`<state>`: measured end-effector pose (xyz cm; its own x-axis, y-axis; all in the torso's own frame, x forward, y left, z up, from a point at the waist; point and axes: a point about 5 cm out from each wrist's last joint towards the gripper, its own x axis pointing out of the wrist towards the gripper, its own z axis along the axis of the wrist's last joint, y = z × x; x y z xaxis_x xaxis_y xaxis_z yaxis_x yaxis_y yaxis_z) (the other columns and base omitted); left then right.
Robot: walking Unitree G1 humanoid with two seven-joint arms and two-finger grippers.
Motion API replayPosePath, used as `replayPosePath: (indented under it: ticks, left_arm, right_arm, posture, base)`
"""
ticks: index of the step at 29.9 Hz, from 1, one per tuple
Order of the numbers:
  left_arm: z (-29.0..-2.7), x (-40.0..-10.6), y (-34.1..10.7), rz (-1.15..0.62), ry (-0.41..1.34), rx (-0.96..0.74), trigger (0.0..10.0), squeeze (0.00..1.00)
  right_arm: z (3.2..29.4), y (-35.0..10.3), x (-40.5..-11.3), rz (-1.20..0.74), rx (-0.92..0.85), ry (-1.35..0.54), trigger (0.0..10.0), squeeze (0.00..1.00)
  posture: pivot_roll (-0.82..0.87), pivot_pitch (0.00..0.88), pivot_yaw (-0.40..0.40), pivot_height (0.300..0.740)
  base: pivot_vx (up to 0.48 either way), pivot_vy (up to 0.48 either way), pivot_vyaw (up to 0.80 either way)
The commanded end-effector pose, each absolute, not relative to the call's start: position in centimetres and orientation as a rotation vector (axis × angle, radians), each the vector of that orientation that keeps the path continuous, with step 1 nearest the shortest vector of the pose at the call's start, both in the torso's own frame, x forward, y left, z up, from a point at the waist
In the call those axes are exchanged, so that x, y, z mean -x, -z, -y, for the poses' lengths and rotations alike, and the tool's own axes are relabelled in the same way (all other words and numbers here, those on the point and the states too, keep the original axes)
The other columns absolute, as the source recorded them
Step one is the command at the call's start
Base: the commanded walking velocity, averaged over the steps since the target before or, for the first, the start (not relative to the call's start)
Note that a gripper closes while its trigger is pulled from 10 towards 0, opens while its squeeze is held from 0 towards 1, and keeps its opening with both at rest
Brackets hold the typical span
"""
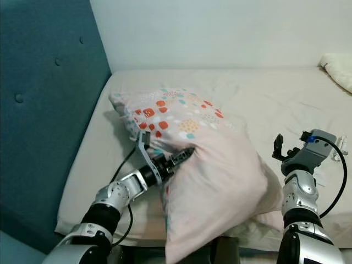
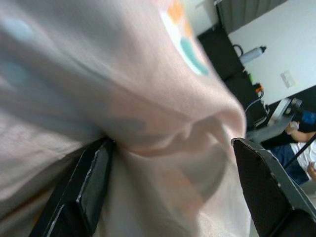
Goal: Clean up the room
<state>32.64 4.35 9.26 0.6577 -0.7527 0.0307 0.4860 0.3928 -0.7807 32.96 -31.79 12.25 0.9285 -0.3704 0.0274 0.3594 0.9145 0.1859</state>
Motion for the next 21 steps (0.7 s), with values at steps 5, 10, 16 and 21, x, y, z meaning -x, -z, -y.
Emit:
replayPosePath:
  ticks: [5, 10, 16, 21]
  left_arm:
    - [1.0, -30.4, -9.0, -0.425, 0.913, 0.821, 10.0, 0.0]
    - [1.2, -30.3, -9.1, -0.448, 0.896, 0.759, 10.0, 0.0]
    - [2.4, -30.2, -10.1, -0.454, 0.918, 0.712, 10.0, 0.0]
    - [3.1, -30.4, -10.7, -0.469, 0.918, 0.785, 0.0, 0.0]
  right_arm:
    - [31.8, -11.9, -32.8, 0.045, -0.194, 0.376, 10.0, 0.0]
    - [31.9, -12.0, -32.8, 0.047, -0.193, 0.378, 10.0, 0.0]
    - [31.9, -12.1, -32.9, 0.048, -0.191, 0.377, 10.0, 0.0]
    - [31.9, -12.1, -32.9, 0.045, -0.192, 0.378, 10.0, 0.0]
  posture:
    - [-0.04, 0.051, -0.009, 0.54]
    - [-0.05, 0.05, -0.009, 0.54]
    - [-0.05, 0.049, -0.01, 0.54]
    - [-0.05, 0.049, -0.011, 0.54]
  base:
    - [0.0, 0.0, 0.0]
    - [0.0, 0.0, 0.0]
    - [0.0, 0.0, 0.0]
    - [0.0, 0.0, 0.0]
